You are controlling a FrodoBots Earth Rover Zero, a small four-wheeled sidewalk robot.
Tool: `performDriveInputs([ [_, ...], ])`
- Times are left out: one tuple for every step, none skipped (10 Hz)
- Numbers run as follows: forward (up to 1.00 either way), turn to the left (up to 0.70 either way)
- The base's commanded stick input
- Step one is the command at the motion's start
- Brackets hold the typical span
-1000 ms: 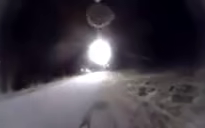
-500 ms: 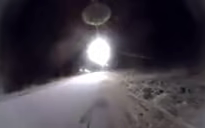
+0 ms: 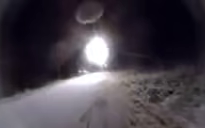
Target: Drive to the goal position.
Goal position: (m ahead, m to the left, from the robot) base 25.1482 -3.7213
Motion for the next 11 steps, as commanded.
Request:
performDriveInputs([
  [1.0,0.4],
  [1.0,0.2],
  [1.0,0.0],
  [1.0,0.0],
  [1.0,0.1],
  [1.0,0.3],
  [1.0,0.37],
  [0.06,0.96],
  [0.0,1.0],
  [0.0,1.0],
  [0.0,1.0],
])
